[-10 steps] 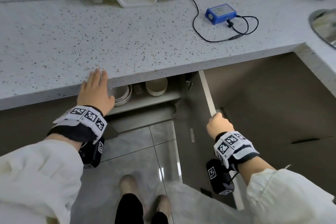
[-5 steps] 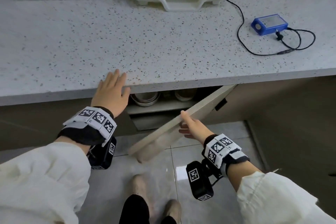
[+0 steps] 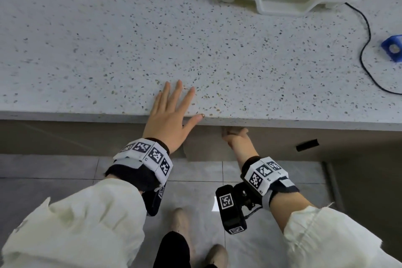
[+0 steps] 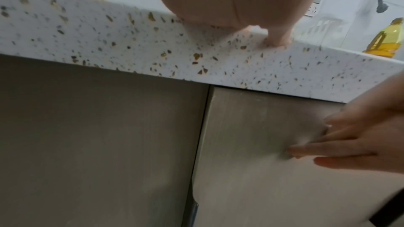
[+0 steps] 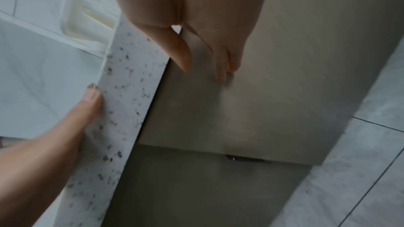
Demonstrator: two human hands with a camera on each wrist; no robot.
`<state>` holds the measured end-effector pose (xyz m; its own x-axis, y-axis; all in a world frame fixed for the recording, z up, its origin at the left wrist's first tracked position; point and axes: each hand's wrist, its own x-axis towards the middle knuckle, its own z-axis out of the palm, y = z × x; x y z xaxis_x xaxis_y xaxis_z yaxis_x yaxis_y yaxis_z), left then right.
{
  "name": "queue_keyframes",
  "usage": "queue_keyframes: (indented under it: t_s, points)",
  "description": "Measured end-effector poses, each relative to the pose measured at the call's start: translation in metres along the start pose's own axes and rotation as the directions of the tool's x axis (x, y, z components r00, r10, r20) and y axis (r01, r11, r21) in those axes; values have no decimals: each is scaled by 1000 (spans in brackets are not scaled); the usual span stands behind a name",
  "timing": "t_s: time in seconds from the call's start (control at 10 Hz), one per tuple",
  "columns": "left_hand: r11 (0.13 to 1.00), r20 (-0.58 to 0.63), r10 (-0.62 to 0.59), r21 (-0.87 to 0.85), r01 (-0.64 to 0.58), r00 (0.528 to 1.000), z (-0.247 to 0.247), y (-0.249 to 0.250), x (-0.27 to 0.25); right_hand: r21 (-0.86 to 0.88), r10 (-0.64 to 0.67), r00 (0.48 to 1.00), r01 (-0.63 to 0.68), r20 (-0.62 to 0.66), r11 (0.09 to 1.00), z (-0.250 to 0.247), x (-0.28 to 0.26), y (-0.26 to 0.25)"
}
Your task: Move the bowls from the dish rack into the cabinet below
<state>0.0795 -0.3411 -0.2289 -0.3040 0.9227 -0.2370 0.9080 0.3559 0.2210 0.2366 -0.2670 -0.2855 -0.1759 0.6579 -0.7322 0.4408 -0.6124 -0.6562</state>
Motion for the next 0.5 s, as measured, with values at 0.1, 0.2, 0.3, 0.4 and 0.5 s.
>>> queue_keyframes:
  t_s: [0.1, 0.2, 0.3, 0.4, 0.5]
  points:
    - [1000, 4, 4, -15, -4, 1000, -1, -1, 0, 21, -40, 998, 41, -49, 999, 6, 1, 2]
    - [1000, -1, 6, -10, -6, 1000, -1, -1, -1, 54, -16, 1000, 17, -8, 998, 8, 10, -6]
    - [1000, 15, 4, -1, -4, 1000, -2, -1, -2, 77, -2, 998, -4, 67, 997, 6, -2, -4]
    - [1000, 31, 1, -1, -1, 1000, -4, 0, 0, 7, -60, 988, 60, 143, 998, -12, -16, 5]
    - [1000, 73, -15, -3, 16, 997, -8, 0, -2, -38, -87, 980, 96, 179, 995, -34, -38, 5]
